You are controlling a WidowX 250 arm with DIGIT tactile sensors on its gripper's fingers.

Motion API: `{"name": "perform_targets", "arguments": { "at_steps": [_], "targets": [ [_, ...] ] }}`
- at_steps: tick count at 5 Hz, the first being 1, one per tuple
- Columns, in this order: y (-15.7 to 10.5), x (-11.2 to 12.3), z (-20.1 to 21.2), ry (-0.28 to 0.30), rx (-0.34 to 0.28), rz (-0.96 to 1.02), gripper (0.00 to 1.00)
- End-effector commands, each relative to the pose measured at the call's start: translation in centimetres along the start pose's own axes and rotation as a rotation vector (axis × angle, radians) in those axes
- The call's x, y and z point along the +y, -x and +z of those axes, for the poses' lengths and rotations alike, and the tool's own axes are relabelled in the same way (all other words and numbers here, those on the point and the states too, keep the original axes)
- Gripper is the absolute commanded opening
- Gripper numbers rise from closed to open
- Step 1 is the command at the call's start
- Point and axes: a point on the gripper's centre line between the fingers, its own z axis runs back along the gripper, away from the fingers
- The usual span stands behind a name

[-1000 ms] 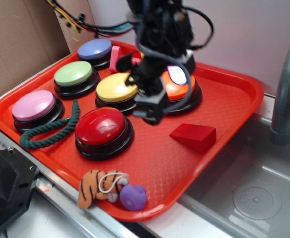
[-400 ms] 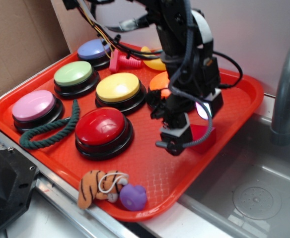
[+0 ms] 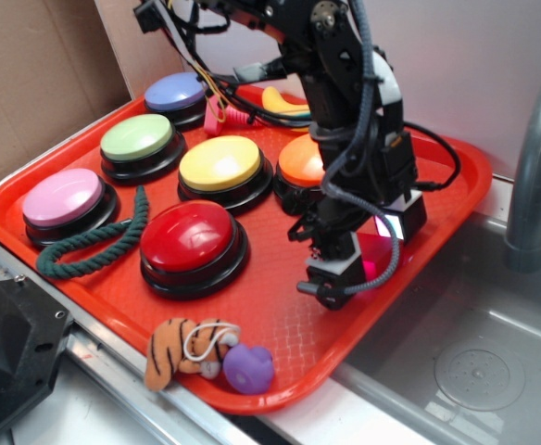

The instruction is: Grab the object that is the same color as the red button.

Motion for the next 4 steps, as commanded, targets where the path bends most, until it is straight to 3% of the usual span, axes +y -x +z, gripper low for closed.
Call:
{"name": "perform_targets", "arguments": {
  "at_steps": [1, 2, 4],
  "targets": [
    [-1.3, -0.8, 1.5, -0.062, -0.016, -0.036, 0.00],
    [-0.6, -1.1, 3.8, -0.100, 0.024, 0.066, 0.00],
    [3.6, -1.7, 11.5, -0.154, 0.154, 0.558, 0.00]
  ]
}}
